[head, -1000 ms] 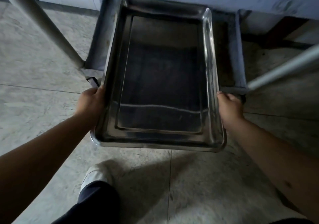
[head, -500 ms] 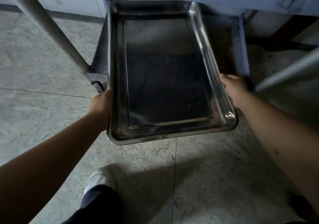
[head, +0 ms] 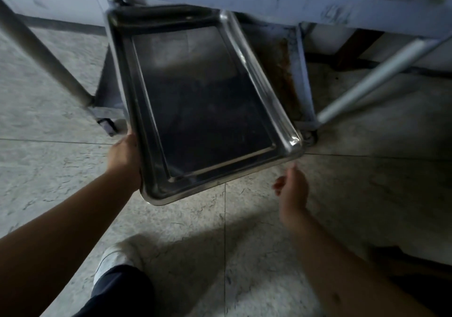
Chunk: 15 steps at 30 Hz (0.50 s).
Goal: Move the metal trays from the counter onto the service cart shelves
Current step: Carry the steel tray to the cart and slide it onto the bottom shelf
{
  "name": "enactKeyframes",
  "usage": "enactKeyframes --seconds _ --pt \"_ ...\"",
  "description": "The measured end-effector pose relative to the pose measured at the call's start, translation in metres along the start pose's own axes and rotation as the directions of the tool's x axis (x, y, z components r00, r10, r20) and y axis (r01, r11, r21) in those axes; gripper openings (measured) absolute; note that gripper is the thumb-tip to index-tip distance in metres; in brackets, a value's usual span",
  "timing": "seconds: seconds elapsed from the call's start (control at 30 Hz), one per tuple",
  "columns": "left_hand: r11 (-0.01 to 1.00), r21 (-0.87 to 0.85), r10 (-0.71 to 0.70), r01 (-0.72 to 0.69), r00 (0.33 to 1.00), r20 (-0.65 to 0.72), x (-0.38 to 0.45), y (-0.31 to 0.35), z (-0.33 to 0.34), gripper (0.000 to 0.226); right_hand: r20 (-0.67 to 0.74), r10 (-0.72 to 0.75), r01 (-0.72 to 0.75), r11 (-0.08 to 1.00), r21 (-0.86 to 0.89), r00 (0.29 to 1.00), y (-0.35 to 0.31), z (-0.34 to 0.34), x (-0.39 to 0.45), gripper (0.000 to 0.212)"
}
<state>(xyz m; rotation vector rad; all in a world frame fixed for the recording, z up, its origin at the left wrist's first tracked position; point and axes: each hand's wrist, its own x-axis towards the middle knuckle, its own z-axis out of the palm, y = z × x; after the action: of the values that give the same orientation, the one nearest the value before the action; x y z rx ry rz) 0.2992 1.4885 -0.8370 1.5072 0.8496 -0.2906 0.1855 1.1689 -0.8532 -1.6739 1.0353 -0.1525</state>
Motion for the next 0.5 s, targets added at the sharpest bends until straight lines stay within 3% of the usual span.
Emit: enactKeyframes --seconds 0.13,0.27,0.37,0.5 --pt "0.998 -0.057 -0.008 0.01 0.999 0.042 -0.006 -0.003 0.007 0.047 0.142 0.0 -0.017 0.993 0.121 0.99 -0.006 0.033 -0.032 0.035" --pt "0.988 -0.147 -0.043 0.048 0.998 0.039 -0.022 -0.012 0.018 0.034 0.122 0.021 -0.048 0.973 0.226 0.992 -0.016 0.029 -0.02 0.034" --pt "0.978 -0.203 -0.014 0.052 0.983 0.181 -0.038 -0.024 0.031 0.037 0.071 0.092 -0.111 0.934 0.34 0.993 -0.023 0.019 0.0 0.029" --pt "0.99 -0.143 0.048 0.007 0.926 0.375 -0.054 -0.035 0.045 0.044 0.031 0.211 -0.206 0.898 0.389 0.977 -0.036 0.01 0.04 0.024"
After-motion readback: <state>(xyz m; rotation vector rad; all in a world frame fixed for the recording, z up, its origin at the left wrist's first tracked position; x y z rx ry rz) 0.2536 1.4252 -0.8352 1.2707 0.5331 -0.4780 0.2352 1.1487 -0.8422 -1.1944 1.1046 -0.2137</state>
